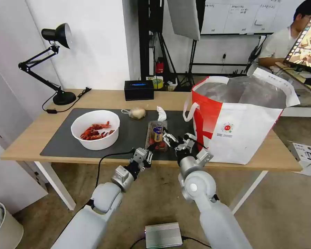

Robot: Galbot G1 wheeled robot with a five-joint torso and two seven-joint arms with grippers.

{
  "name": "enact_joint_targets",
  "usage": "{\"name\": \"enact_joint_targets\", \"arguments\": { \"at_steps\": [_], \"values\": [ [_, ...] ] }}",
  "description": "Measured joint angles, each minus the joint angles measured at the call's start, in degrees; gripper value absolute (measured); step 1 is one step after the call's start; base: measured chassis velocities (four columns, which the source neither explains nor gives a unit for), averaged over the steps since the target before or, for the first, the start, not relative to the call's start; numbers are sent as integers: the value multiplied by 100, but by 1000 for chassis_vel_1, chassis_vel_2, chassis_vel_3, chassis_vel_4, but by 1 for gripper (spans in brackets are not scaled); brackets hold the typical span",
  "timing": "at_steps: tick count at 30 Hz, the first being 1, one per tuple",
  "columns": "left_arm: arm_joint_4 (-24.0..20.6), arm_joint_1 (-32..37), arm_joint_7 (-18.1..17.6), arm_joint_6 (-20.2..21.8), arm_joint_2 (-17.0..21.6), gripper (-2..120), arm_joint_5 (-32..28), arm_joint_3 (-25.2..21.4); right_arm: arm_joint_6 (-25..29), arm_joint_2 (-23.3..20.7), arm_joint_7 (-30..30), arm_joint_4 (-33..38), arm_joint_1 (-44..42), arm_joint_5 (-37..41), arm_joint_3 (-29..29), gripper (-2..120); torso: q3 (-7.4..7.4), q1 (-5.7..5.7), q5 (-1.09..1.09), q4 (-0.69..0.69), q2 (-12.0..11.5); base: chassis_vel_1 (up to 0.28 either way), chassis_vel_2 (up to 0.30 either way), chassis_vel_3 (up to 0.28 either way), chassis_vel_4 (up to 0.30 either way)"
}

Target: Pick up the trash from the table and place it into the takeout bag.

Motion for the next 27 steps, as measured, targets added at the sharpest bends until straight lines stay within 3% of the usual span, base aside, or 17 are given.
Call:
{"name": "enact_joint_targets", "arguments": {
  "at_steps": [27],
  "values": [
    [71, 19, 4, -24, -105, 0, 33, -14, -149, 392, 289, -531, 420, 416, 30, 100, 0, 0, 0, 0, 1, 0, 0, 0, 0]
  ]
}}
